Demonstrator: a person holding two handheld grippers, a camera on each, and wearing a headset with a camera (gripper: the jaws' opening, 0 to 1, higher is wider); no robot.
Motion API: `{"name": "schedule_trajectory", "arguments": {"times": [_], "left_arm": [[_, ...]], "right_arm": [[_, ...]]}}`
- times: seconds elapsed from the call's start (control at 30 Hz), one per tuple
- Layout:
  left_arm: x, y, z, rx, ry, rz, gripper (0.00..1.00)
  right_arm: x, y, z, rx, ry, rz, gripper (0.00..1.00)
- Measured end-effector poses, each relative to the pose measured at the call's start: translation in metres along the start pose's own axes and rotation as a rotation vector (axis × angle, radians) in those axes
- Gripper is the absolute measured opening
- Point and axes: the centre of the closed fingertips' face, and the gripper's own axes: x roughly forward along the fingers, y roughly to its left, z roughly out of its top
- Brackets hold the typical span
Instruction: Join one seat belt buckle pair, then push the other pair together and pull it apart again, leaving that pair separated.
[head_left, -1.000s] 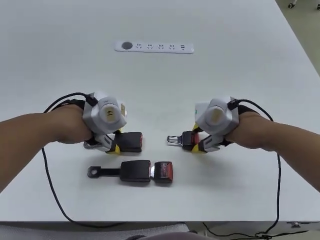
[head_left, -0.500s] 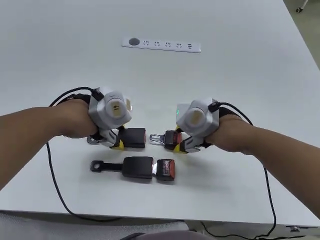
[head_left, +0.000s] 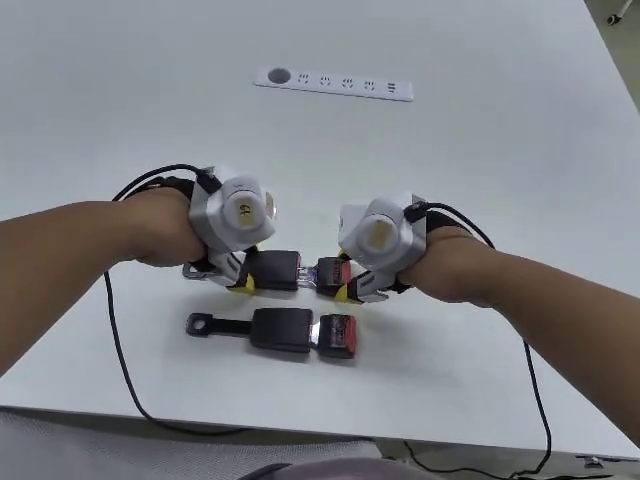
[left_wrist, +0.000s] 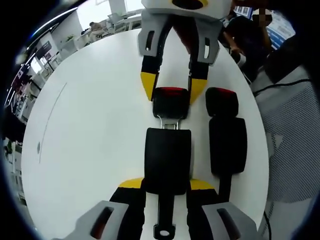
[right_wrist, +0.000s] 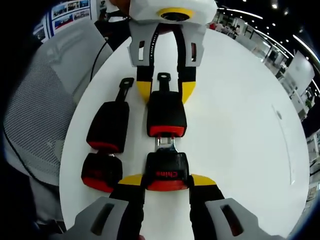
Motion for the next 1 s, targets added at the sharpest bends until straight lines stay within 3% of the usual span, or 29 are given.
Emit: {"name": "schedule_trajectory", "arguments": {"times": [0.3,0.63,0.8,0.97,1.0], "left_arm": [[0.0,-0.001,-0.001,0.007,-0.009,-0.005,0.31],[0.001,-0.001,-0.001,0.04,0.016,-0.012,0.3],[-0.001,-0.001,-0.001,0.042,0.007,-0.014,0.29],[0.0,-0.002,0.0,0.044,0.013,-0.016,0.3],[0.0,-0.002,0.001,0.044,0.017,-0.015,0.3]], "right_arm": [[0.004,-0.002,0.003,0.023,-0.008,-0.003,0.3],[0.007,-0.004,0.006,0.015,-0.006,-0.005,0.3],[0.009,0.0,0.018,0.01,0.001,-0.005,0.29],[0.007,-0.001,0.016,0.015,-0.007,-0.006,0.3],[0.014,-0.004,0.013,0.02,-0.007,-0.007,0.3]]}}
